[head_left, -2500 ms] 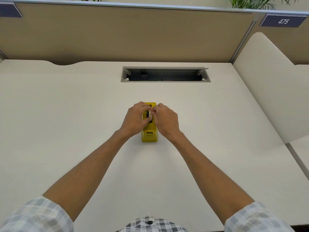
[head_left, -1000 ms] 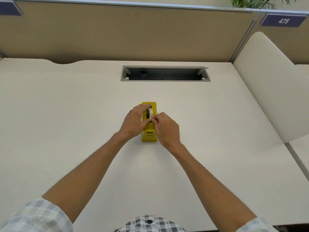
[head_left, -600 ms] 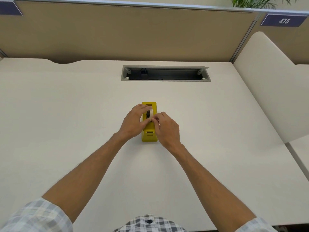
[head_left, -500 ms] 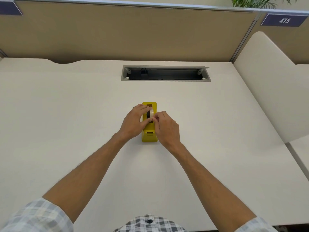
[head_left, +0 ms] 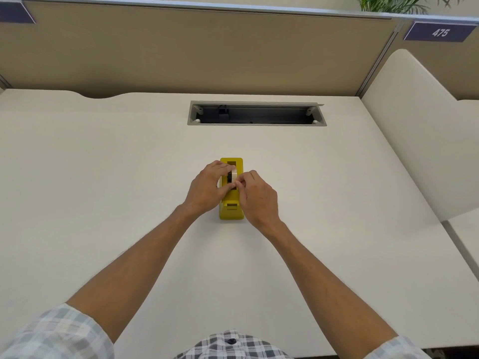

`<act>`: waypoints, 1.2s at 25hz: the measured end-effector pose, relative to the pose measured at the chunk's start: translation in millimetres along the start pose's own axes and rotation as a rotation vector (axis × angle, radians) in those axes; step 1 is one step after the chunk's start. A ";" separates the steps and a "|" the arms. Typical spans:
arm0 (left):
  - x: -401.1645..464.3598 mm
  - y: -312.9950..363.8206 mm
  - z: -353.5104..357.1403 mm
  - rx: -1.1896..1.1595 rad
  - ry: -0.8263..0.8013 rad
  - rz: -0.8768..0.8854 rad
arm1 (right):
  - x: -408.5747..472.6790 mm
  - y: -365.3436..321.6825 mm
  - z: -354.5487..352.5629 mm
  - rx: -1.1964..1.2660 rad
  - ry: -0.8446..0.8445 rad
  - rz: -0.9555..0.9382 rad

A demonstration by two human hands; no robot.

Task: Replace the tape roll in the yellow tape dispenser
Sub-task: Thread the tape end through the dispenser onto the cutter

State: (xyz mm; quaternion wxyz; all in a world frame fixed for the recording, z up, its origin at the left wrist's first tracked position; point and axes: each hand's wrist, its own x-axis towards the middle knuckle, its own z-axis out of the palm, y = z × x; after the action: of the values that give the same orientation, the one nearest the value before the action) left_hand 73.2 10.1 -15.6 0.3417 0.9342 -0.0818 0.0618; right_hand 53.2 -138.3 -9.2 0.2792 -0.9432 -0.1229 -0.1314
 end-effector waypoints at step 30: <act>-4.1 -12.4 2.7 -0.013 -0.107 -0.014 | -17.7 -1.1 -1.9 0.030 0.023 0.005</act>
State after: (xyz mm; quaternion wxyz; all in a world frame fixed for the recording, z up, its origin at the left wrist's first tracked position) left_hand 71.8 18.2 -26.2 0.3432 0.9345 -0.0937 0.0089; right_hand 35.9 -141.3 -12.8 0.2948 -0.9378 -0.1192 -0.1395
